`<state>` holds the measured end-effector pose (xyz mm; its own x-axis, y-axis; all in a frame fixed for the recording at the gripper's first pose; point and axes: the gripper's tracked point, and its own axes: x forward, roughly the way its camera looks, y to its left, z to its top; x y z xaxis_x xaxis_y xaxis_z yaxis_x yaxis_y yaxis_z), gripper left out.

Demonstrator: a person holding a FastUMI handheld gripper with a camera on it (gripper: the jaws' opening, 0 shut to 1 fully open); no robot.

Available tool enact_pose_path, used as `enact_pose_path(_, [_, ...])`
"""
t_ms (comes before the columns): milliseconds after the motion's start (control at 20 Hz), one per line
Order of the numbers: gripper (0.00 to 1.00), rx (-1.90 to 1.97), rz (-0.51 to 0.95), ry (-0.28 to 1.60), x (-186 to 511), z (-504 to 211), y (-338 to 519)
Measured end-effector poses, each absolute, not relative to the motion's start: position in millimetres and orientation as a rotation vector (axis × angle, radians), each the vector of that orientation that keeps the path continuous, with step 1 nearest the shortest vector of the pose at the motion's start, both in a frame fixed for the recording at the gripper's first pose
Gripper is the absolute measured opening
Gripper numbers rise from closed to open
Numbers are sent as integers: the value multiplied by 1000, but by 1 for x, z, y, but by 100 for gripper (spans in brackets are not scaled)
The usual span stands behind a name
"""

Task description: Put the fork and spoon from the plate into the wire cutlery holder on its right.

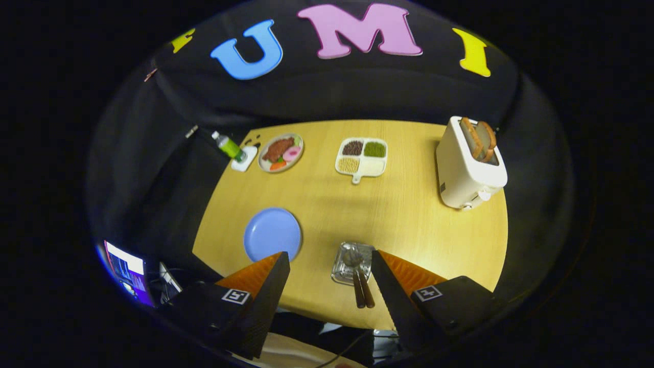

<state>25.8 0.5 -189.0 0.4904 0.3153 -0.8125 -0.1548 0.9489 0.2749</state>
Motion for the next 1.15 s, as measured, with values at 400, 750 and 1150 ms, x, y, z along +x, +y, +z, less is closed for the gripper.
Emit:
enact_pose_path(400, [98,81,91,222,48,18,-21])
enact_pose_path(750, [98,72,-94,-90,7,69,-51])
enact_pose_path(1150, [99,102,-98,-89,5,61,-59])
